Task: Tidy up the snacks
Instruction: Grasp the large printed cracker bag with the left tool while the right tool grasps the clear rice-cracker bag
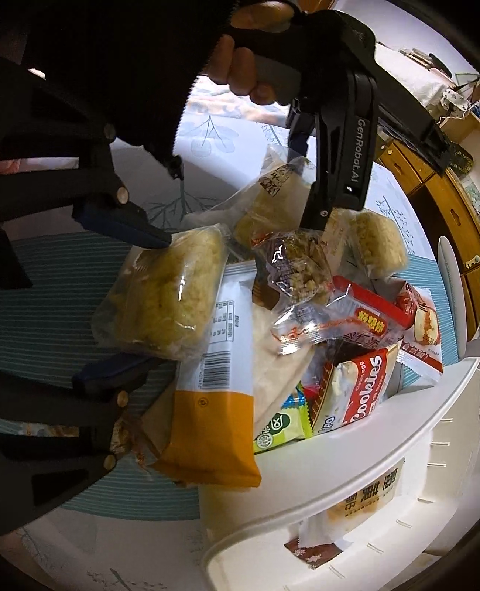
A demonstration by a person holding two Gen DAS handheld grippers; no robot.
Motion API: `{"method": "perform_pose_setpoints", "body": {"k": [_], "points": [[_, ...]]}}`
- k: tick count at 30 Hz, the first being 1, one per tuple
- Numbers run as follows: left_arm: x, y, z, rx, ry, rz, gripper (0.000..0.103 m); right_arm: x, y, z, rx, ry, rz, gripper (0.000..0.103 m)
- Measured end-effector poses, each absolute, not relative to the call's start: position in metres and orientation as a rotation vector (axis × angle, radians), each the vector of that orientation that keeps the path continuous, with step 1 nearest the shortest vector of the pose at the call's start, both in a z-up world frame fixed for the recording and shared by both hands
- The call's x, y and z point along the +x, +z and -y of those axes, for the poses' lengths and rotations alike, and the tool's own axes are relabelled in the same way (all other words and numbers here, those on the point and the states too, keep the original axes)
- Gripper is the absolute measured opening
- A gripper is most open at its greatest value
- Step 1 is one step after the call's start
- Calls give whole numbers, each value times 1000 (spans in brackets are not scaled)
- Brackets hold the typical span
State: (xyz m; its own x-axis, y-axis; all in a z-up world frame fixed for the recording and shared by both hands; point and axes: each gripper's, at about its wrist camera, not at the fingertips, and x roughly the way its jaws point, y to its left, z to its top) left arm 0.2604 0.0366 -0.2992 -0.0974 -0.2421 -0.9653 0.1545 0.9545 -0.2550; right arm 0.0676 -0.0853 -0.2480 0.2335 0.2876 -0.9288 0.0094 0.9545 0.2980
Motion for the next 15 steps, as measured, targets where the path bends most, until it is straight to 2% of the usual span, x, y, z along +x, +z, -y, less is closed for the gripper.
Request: {"method": "perform_pose_setpoints", "body": {"k": [5, 10, 15], "points": [[254, -298, -58, -153, -292, -1628, 63, 66, -247, 93, 283, 187, -1336, 52], [244, -289, -77, -236, -255, -1614, 41, 66, -243, 100, 309, 153, -1349, 51], [228, -281, -90, -299, -227, -1596, 29, 59, -236, 104, 340, 116, -1346, 50]]}}
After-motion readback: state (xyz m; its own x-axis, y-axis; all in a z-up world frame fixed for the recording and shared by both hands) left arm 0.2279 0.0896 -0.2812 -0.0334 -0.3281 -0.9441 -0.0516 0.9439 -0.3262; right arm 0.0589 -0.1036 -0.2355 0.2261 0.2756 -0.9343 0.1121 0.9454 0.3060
